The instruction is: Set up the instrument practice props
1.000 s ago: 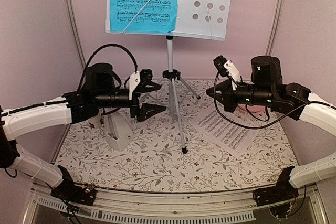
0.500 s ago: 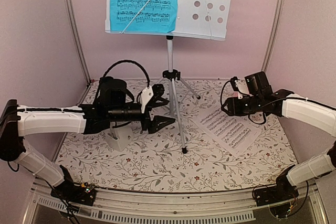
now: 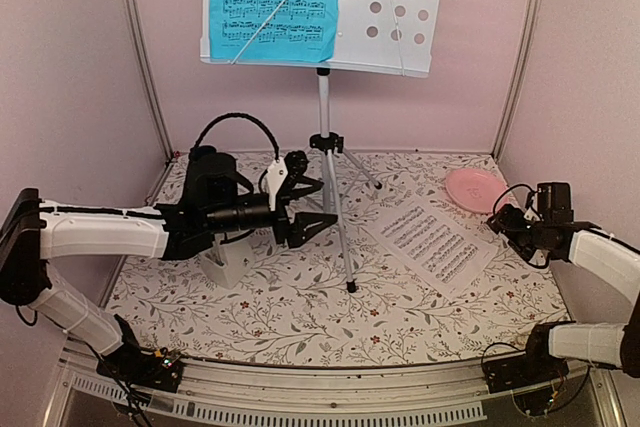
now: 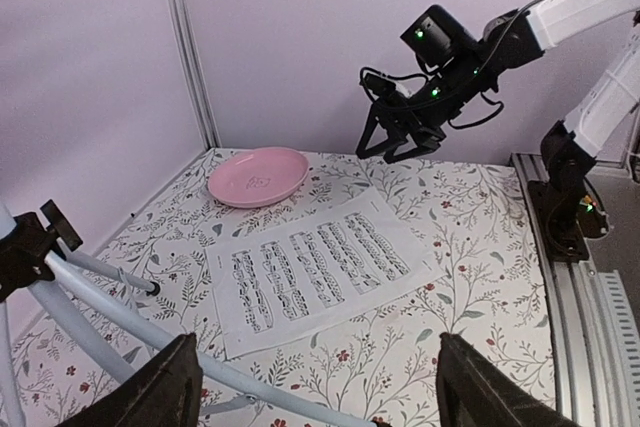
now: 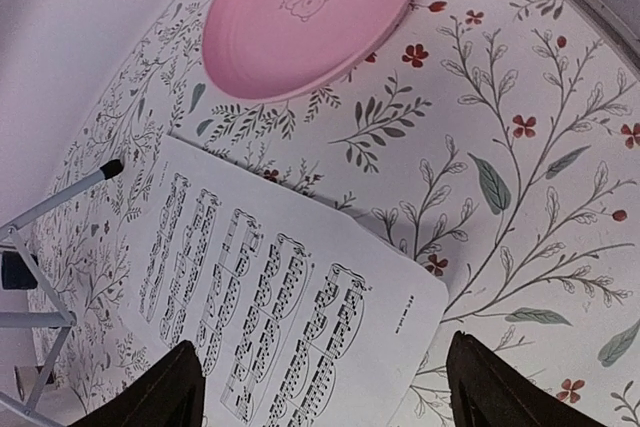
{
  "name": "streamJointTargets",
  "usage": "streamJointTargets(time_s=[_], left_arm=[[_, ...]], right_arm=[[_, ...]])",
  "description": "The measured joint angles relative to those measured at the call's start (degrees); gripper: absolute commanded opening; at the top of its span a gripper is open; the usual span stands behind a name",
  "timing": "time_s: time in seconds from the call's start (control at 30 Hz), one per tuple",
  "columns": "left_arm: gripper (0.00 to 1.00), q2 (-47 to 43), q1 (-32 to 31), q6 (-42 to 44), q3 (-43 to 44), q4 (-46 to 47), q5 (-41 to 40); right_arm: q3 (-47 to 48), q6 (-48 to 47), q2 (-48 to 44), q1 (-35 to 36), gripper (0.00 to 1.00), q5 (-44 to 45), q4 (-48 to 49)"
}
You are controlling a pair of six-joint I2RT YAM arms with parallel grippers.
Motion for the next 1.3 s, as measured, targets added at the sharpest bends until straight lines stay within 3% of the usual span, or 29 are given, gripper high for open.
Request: streamJointTargets(time_s=[0.3, 0.63, 0.83, 0.9, 0.97, 1.13, 1.3], left_arm=[[0.81, 1.31, 0.00, 1.11, 0.72, 0.15, 0.02], [0.81, 1.31, 0.00, 2.34, 0.96, 0.15, -0.02], [0.81, 1.31, 0.00, 2.67, 1.25, 0.11, -0.07], [0.81, 1.31, 0.00, 2.80, 1.51, 0.04, -0.15], [0.81, 1.31, 0.00, 2.89, 1.70, 0.07, -0.20], [0.81, 1.29, 0.00, 3.10, 1.75, -0.09, -0.26], [0.81, 1.29, 0.00, 4.09, 2.49, -1.66, -0.17]], right_arm=[[-2.71, 4.59, 6.16, -3.69, 0.80, -0.22, 3.10], [-3.67, 5.84, 17.79, -5.11, 0.64, -5.22, 12.11], [-3.67, 5.86, 22.01, -5.95, 0.40, -9.16, 18.73], [-3.82, 5.84, 22.43, -5.97, 0.25, -9.92, 19.39], [-4.07, 5.66, 22.43, -5.92, 0.02, -10.51, 19.80], [-3.80, 3.74, 21.31, -5.99, 0.00, -11.26, 18.49], [-0.50, -2.01, 13.55, -5.92, 0.00, -12.92, 12.41]])
